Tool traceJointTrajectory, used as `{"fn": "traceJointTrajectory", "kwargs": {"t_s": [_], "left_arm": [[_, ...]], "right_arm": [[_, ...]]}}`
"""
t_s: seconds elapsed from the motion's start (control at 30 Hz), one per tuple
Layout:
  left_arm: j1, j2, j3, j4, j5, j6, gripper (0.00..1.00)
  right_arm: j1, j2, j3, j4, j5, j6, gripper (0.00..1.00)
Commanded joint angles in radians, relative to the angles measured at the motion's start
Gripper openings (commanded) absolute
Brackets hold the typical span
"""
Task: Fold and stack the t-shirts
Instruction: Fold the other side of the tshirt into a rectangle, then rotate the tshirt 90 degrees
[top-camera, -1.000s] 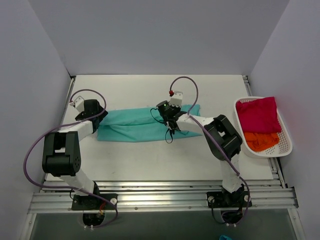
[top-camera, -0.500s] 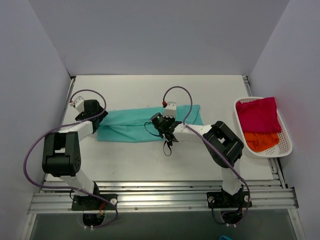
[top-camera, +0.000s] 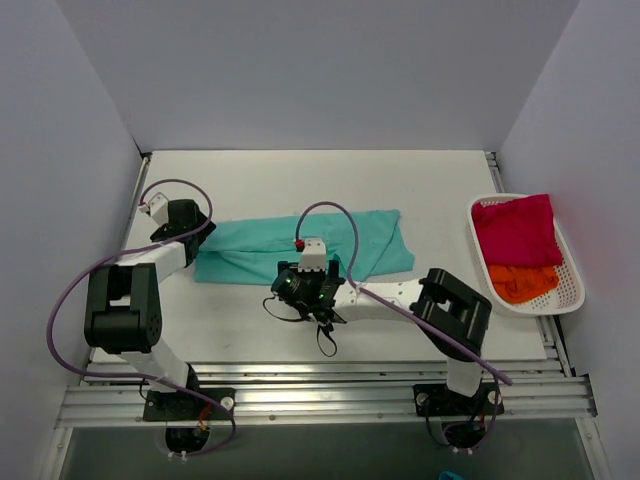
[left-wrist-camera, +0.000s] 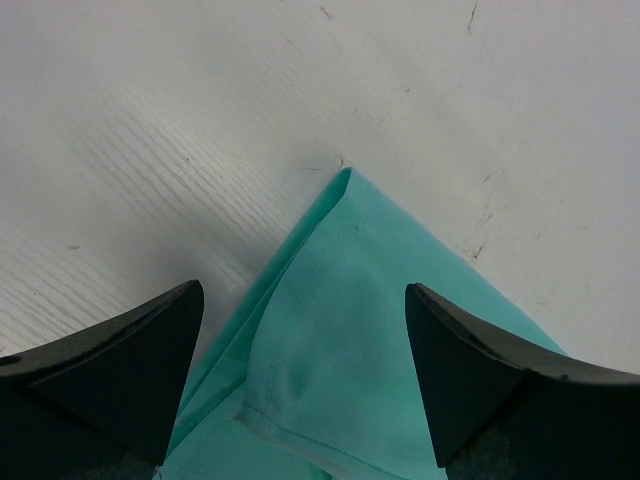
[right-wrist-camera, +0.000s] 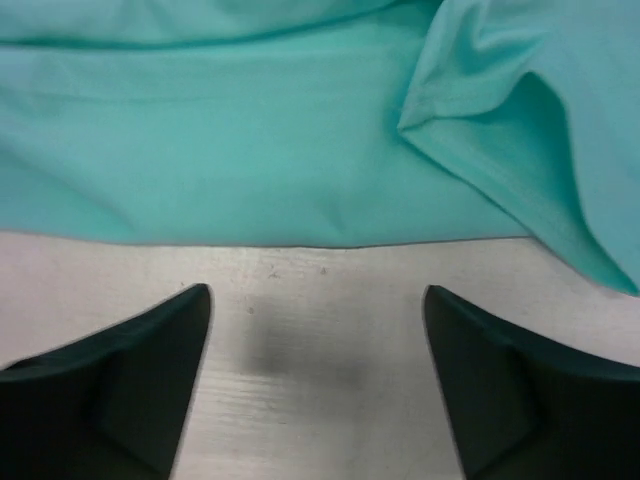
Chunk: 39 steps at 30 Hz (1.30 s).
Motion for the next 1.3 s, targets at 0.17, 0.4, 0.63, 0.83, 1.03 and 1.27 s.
{"fn": "traceJointTrajectory", "kwargs": {"t_s": [0.17,0.4,0.63,0.83,1.03,1.27], "left_arm": [[0.007,-0.024,0.01,0.039,-0.002,0.002,0.91],[0.007,-0.018,0.019,0.032,-0.003,0.005,0.91],[0.007,-0.027,0.01,0.036,0.0,0.005,0.91],[0.007,-0.03,0.005,0.042,0.001,0.004,0.91],[0.007,-0.038,-0.004,0.052,0.003,0.002,0.91],[0.007,-0.038,-0.004,0.053,0.0,0.002,0.91]], "right_arm": [[-0.037,-0.25,-0.025,-0.16,0.26,0.031,1.0],[-0.296,-0.316,-0.165,0.01,0.113,-0.04,1.0],[-0.496,-0.209,-0.186,0.098,-0.042,-0.063,1.0],[-0.504,-0.114,-0.156,0.083,-0.039,-0.055,1.0],[-0.516,-0.026,-0.171,0.125,-0.094,-0.044,0.89],[-0.554,0.06,-0.096,0.182,-0.153,-0.075,0.0]]}}
